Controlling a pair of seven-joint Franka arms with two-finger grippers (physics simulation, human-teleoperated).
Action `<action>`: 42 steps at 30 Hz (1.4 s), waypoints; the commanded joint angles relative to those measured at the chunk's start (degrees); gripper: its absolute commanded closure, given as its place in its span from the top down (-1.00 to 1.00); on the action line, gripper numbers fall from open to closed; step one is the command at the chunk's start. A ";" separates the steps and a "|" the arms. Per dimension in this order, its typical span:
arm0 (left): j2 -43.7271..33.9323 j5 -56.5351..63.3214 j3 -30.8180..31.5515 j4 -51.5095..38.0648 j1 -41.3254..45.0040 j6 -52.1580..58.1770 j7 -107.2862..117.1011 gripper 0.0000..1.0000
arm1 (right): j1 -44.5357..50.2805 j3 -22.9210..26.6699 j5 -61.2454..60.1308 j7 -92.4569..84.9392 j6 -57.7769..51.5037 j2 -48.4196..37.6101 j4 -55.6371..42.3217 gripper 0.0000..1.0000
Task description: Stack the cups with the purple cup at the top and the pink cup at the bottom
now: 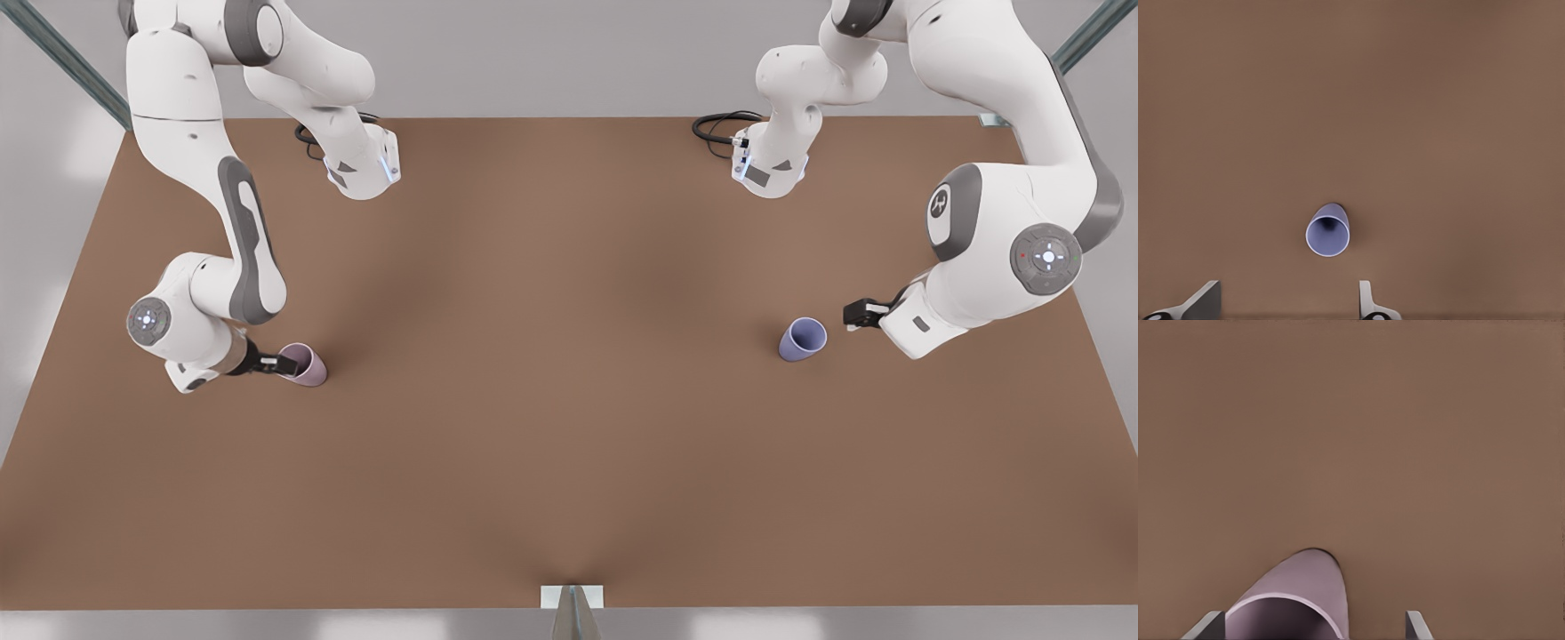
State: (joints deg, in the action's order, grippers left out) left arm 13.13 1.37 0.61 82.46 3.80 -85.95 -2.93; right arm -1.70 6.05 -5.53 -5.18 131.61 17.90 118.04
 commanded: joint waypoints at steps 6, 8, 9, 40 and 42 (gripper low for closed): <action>0.23 0.03 -0.08 -0.01 -0.02 -0.01 -0.32 1.00 | -0.15 -0.07 -0.10 -3.79 3.91 -0.15 2.55 0.85; 0.23 0.03 -0.08 -0.01 -0.02 -0.01 -0.32 1.00 | -0.24 -0.07 -0.10 -4.58 4.00 -0.15 3.42 0.85; 0.23 0.03 -0.08 -0.01 -0.02 -0.01 -0.32 1.00 | -0.41 -0.07 -0.10 -4.58 4.00 -0.15 3.69 0.85; 0.40 0.03 -0.52 0.69 -0.02 -1.94 -0.15 1.00 | 0.03 -23.97 -0.36 29.24 -11.55 -6.48 -2.11 -0.57; 0.14 0.03 -0.52 1.22 -0.02 -2.29 -0.15 1.00 | 6.25 -29.08 -0.71 40.23 -11.64 -3.76 -8.34 -0.57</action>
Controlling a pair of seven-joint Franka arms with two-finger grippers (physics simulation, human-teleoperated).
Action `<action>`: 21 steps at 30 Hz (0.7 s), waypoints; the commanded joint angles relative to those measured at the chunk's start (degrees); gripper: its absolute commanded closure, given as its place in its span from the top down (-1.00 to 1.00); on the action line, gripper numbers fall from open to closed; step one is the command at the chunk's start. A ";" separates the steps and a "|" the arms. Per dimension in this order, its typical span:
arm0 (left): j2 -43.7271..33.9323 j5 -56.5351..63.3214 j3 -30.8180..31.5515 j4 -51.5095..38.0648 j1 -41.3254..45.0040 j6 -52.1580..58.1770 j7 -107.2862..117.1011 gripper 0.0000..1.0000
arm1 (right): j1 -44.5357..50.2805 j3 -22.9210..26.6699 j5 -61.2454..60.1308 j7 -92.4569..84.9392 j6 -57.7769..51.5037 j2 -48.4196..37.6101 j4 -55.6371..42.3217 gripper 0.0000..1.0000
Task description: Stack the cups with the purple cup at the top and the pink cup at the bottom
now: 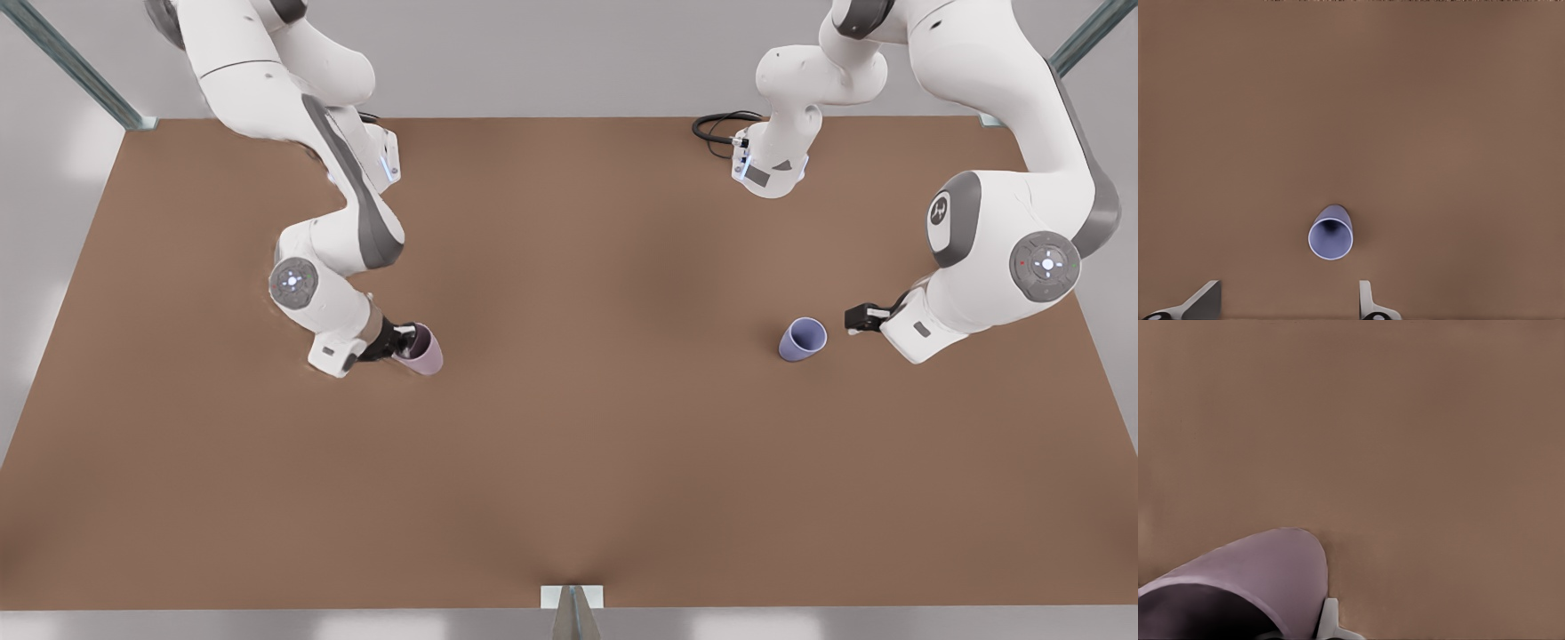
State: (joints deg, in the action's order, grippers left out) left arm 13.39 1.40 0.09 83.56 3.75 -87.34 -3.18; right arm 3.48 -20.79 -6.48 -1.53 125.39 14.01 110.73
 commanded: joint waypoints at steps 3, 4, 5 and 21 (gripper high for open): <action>-0.56 0.01 0.00 2.22 -0.06 -3.54 0.01 1.00 | 22.32 2.66 -5.12 61.17 -5.59 12.77 -21.22 -0.57; -1.69 0.01 0.00 4.93 0.03 -5.82 0.01 1.00 | 32.97 8.82 -4.77 70.76 -5.59 21.29 -33.70 -0.57; -2.66 0.01 0.00 6.96 0.03 -7.32 0.01 1.00 | 37.64 12.16 -4.68 74.73 -5.59 25.96 -40.04 -0.57; -8.11 -0.78 0.00 41.85 0.03 -44.84 -0.07 1.00 | 46.53 20.79 4.99 92.23 -9.20 45.49 -59.05 -0.57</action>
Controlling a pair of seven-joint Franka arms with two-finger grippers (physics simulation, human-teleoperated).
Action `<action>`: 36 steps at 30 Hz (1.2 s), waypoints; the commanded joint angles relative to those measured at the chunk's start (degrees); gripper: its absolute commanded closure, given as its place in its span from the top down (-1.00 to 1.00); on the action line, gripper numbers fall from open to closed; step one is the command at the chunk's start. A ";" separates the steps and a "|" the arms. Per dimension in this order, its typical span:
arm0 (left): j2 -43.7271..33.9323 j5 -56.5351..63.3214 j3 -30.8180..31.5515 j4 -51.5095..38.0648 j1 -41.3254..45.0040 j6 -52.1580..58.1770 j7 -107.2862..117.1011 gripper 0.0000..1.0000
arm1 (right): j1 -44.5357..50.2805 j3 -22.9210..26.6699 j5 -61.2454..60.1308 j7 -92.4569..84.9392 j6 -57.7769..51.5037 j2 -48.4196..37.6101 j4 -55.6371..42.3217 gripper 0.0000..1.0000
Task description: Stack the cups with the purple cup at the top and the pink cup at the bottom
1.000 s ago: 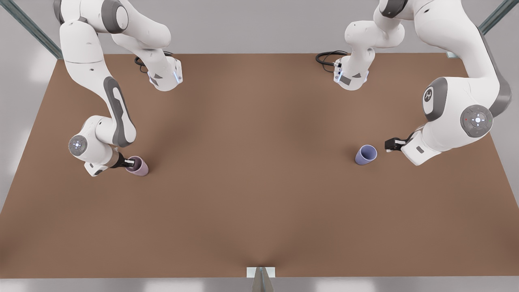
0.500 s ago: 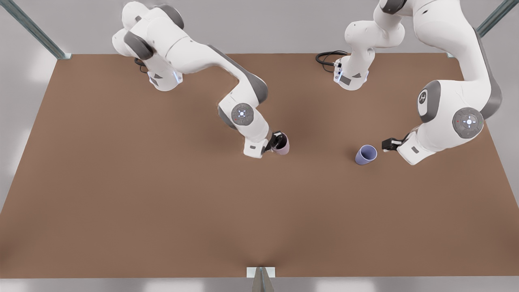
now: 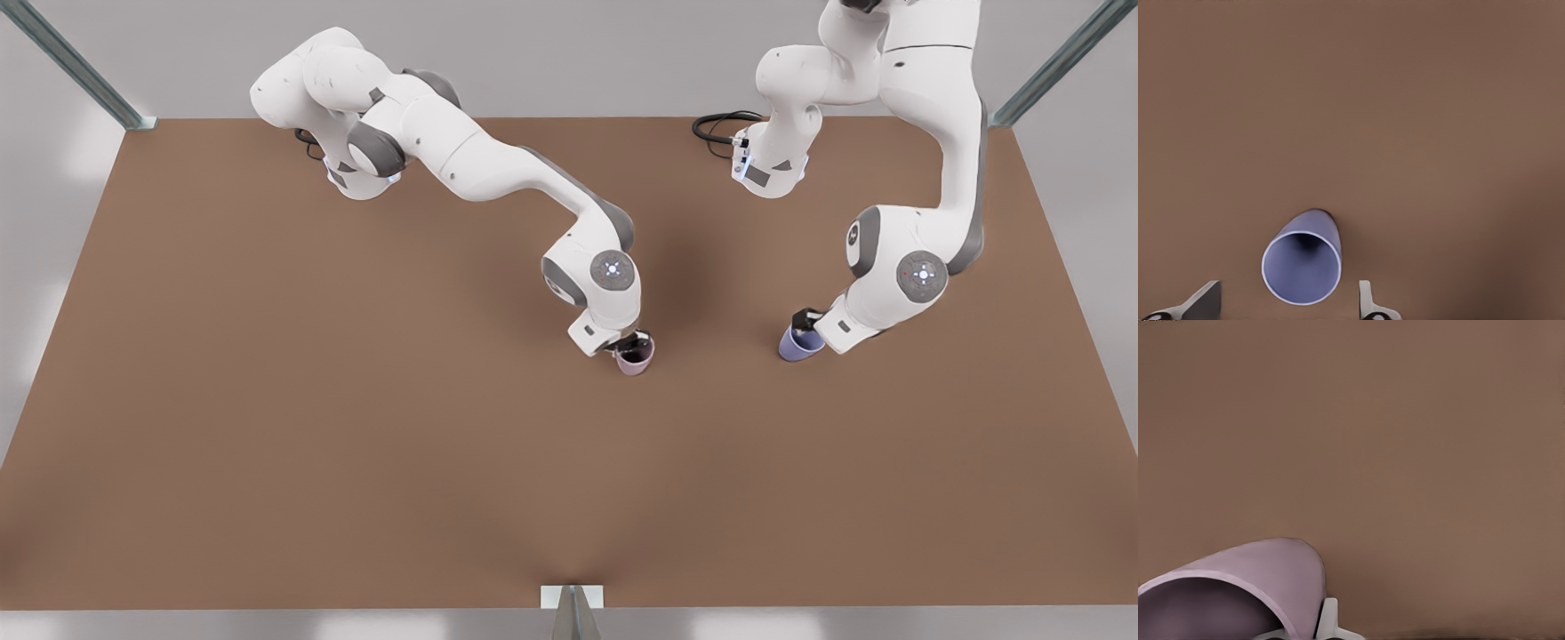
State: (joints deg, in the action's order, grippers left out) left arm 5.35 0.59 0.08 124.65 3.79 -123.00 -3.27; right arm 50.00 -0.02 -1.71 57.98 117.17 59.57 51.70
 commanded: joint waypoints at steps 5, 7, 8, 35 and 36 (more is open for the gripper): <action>0.72 -0.06 0.27 4.72 0.08 -12.09 0.02 1.00 | 0.71 -0.77 -0.23 32.64 1.04 1.42 -0.46 -0.57; 0.37 0.03 0.27 6.65 0.08 -12.26 0.02 1.00 | 0.80 -1.12 -0.23 32.64 1.13 1.86 -0.37 -0.57; 0.37 0.03 0.27 7.62 0.08 -13.40 0.02 1.00 | 0.89 -1.30 -0.23 32.72 1.91 2.47 -0.37 -0.57; 0.72 -0.06 1.15 19.14 0.87 -23.78 0.11 0.52 | -34.35 -3.50 -5.94 -31.24 -7.04 -47.27 41.37 1.00; 0.72 -0.06 1.41 19.05 0.87 -23.95 0.11 0.52 | -38.57 -3.50 -5.59 -40.30 -11.52 -48.59 41.73 1.00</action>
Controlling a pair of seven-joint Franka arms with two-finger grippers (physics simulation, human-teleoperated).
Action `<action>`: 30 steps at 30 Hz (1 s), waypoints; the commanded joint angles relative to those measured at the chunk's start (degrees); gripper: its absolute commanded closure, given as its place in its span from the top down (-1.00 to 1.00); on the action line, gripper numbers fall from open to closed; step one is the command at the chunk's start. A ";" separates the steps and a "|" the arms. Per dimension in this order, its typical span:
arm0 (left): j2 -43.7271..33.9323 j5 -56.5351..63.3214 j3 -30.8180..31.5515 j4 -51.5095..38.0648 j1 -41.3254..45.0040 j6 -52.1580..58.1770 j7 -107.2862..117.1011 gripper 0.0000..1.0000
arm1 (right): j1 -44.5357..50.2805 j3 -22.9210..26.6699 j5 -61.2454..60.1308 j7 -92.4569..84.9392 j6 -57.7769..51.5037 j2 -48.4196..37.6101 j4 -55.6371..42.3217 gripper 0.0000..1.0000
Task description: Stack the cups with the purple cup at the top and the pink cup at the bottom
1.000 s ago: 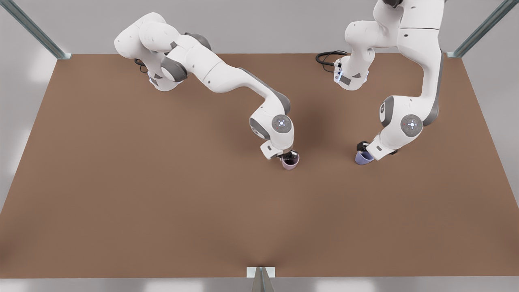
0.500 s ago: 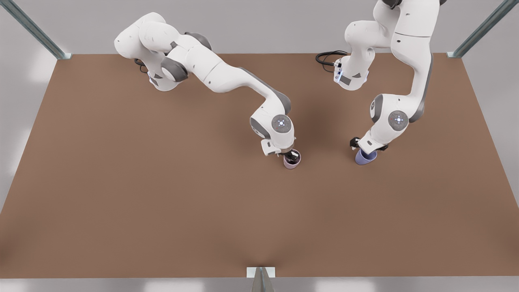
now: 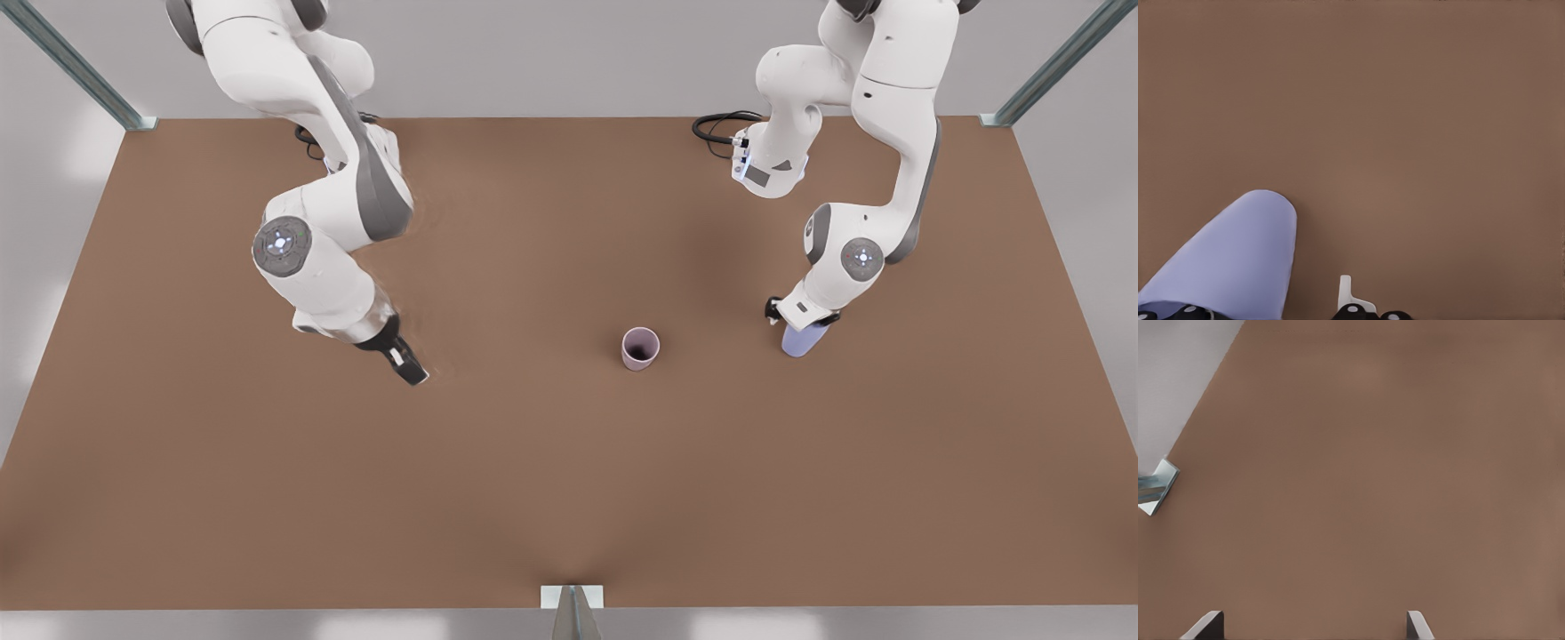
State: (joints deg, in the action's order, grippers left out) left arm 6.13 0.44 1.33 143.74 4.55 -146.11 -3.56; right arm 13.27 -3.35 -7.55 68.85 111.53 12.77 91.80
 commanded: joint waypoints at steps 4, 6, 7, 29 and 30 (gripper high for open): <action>0.03 0.09 0.61 -1.09 0.10 -1.02 0.49 0.47 | -12.04 8.01 4.30 -74.39 -17.04 -6.53 -0.39 1.00; 0.11 0.09 0.78 -1.62 0.19 -1.54 0.57 0.40 | -12.04 7.83 4.30 -74.13 -18.36 -5.92 -2.33 1.00; 0.20 0.09 0.78 -1.97 0.28 -1.55 0.57 0.35 | -11.95 7.66 4.56 -73.95 -18.36 -6.36 -2.50 1.00; 2.22 0.18 0.78 -2.76 0.37 -3.75 1.01 -0.57 | -13.71 8.62 4.74 -72.46 -18.63 4.72 -13.93 1.00; 1.87 0.18 0.78 -3.64 0.37 -1.99 1.54 -0.57 | -13.79 8.62 4.74 -72.46 -18.54 4.80 -13.93 1.00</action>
State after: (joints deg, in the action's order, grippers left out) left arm 7.96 0.79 2.09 139.87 4.93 -149.78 -2.74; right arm -0.43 5.26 -2.64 9.42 93.20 17.84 77.70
